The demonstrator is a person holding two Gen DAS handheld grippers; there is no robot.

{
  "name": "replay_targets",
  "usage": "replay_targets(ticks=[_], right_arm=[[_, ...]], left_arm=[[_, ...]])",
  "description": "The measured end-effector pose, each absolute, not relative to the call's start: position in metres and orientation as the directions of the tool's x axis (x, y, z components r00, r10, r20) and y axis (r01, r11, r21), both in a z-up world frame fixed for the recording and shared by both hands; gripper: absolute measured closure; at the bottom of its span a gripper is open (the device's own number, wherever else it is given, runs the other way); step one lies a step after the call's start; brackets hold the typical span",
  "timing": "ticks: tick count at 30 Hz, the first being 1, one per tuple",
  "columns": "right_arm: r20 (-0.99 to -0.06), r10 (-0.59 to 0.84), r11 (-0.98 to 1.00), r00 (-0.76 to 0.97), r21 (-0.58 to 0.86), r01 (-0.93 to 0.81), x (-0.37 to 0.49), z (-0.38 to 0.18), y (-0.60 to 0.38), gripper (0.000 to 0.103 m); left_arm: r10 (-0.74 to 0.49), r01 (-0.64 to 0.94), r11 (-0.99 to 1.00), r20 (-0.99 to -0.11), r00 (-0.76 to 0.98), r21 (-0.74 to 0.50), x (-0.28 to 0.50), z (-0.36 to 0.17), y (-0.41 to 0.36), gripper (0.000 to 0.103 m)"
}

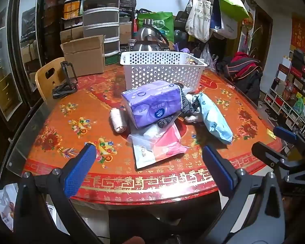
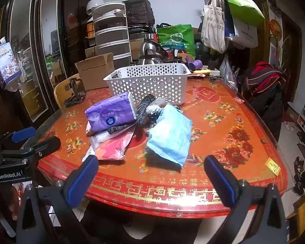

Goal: Organize soft objects

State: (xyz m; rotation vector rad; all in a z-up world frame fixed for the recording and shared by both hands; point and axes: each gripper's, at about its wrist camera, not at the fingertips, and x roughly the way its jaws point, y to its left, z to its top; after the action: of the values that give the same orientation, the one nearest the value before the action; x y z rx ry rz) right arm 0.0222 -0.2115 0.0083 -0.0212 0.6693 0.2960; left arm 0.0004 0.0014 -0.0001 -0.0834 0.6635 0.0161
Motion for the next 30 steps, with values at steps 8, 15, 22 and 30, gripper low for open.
replay_targets(ticks=[8, 15, 22, 30], right_arm=[[-0.608, 0.270, 0.957, 0.747, 0.084, -0.277, 0.022, 0.008, -0.212, 0.000], [-0.611, 0.270, 0.956, 0.744, 0.083, -0.280, 0.025, 0.008, -0.211, 0.000], [-0.609, 0.273, 0.956, 0.744, 0.088, -0.279, 0.022, 0.009, -0.212, 0.000], [-0.611, 0.276, 0.955, 0.741, 0.091, -0.281, 0.022, 0.005, -0.211, 0.000]], left_arm=[[0.017, -0.053, 0.998, -0.620, 0.784, -0.039, 0.006, -0.001, 0.007, 0.000], [0.006, -0.044, 0.998, -0.607, 0.794, -0.048, 0.000, -0.001, -0.002, 0.000], [0.004, -0.043, 0.998, -0.608, 0.794, -0.049, 0.001, -0.004, -0.002, 0.000], [0.007, -0.044, 0.998, -0.609, 0.793, -0.046, 0.001, -0.005, -0.002, 0.000]])
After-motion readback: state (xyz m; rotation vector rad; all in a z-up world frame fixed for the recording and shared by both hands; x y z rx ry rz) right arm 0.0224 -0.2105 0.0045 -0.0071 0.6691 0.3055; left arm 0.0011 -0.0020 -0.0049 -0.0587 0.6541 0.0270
